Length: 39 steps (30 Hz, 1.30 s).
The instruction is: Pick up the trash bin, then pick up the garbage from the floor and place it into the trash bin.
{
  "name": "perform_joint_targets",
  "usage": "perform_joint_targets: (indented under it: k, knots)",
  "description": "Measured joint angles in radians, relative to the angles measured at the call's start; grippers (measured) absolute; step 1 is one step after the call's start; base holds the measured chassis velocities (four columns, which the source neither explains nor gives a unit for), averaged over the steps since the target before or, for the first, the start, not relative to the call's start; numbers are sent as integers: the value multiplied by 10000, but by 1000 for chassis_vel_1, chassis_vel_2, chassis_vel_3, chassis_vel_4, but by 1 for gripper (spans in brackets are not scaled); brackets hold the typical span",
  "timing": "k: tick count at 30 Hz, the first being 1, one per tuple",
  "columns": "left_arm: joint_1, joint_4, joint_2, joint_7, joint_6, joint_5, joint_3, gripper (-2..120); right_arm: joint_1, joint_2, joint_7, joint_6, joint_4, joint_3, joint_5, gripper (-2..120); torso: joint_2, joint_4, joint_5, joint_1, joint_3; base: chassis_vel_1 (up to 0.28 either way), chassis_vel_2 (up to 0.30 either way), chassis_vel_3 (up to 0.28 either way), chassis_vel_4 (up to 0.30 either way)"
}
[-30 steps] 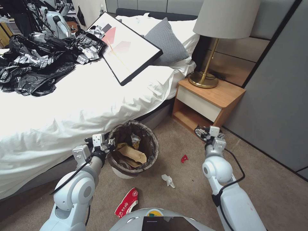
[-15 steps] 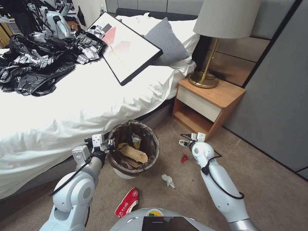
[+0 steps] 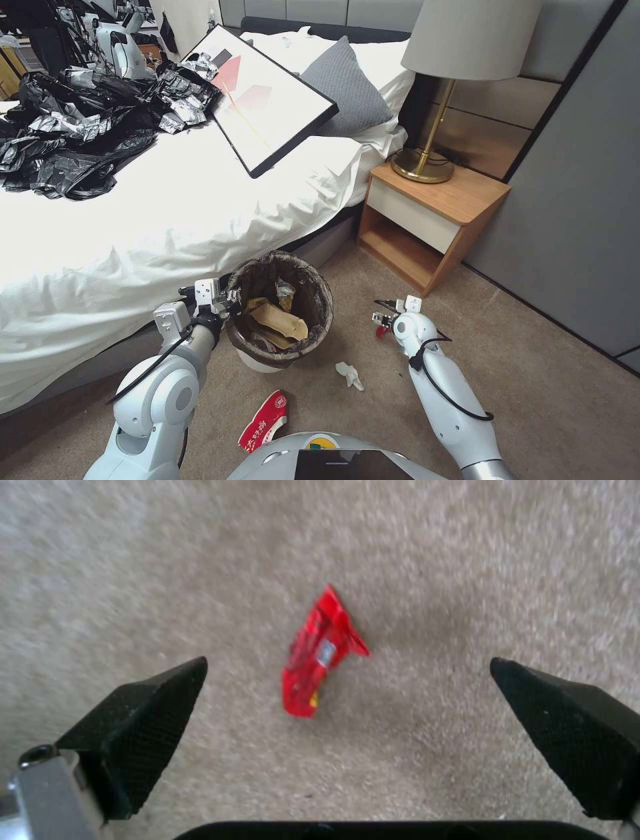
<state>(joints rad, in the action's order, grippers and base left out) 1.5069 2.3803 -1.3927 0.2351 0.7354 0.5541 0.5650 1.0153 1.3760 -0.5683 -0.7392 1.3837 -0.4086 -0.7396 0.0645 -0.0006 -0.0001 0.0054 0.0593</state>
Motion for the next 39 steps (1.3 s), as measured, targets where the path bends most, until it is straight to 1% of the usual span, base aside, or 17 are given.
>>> perform_joint_targets:
  k: [15, 26, 32, 34, 35, 36, 39]
  knots:
    - [81, -25, 6, -157, 0, -138, -64, 5, -397, 417, 328, 391, -1143, -72, 414, 100, 0, 1, 1, 0, 0, 0, 0, 0, 0]
    - [97, -48, -72, -282, 0, -245, -77, 5, -949, 733, 631, 777, -2362, -130, 1029, 100, 0, 2, 0, 0, 0, 0, 0, 0, 0]
    - [90, -47, -73, -331, 0, -249, -40, 5, -1041, 835, 715, 888, -2657, -181, 1144, 100, 0, 2, 0, 0, 0, 0, 0, 0, 0]
    - [94, -47, -72, -365, 0, -250, -29, 5, -1080, 851, 790, 917, -2830, -200, 1144, 92, 0, 1, 0, 0, 0, 0, 0, 0, 0]
    - [94, -47, -72, -365, 0, -250, -29, 5, -1080, 851, 790, 917, -2830, -200, 1144, 92, 0, 1, 0, 0, 0, 0, 0, 0, 0]
    - [94, -47, -74, -376, 0, -251, -29, 5, -1110, 862, 813, 943, -2932, -213, 1146, 89, 0, 1, 0, 0, 0, 0, 0, 0, 0]
    - [83, -45, -78, -414, 0, -252, -25, 5, -1167, 919, 878, 1052, -3235, -270, 1204, 75, 0, 0, -1, 0, 0, 0, 0, 0, 0]
